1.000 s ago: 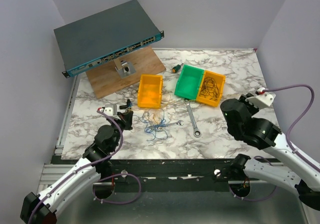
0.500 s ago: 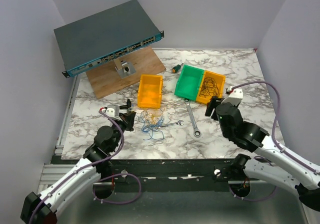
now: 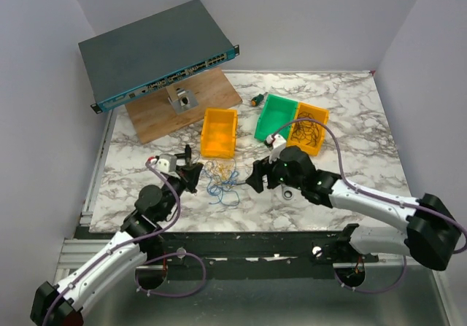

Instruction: Untangle the cables

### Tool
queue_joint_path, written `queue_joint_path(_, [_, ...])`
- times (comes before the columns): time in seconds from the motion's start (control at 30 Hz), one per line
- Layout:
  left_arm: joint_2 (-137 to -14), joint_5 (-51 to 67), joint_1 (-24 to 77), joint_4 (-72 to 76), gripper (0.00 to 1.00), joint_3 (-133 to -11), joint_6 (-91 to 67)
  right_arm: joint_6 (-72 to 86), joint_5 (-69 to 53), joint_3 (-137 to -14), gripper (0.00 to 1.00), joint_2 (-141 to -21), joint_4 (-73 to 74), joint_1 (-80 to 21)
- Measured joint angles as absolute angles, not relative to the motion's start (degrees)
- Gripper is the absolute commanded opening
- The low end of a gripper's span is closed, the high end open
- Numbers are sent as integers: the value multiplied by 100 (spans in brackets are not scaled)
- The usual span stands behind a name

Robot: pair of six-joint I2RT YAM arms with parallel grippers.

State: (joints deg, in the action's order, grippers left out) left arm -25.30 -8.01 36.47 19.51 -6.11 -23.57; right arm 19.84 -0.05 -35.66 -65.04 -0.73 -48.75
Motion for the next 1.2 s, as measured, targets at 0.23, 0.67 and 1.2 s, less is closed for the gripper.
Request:
queue_joint_path(0.23, [-1149, -958, 3649, 2051, 0, -301, -2364, 1743, -576, -3673, 75, -7511, -954, -4875])
queue_joint_path(0.67, [-1286, -930, 3647, 2091, 0, -207, -2366, 1758, -1466, -3444, 66, -8919, -3916, -4888])
queue_joint_path(1.2, [-1179, -928, 3647, 2093, 0, -207, -2399, 2268, -1975, -3564, 56, -10108, -5677, -4921])
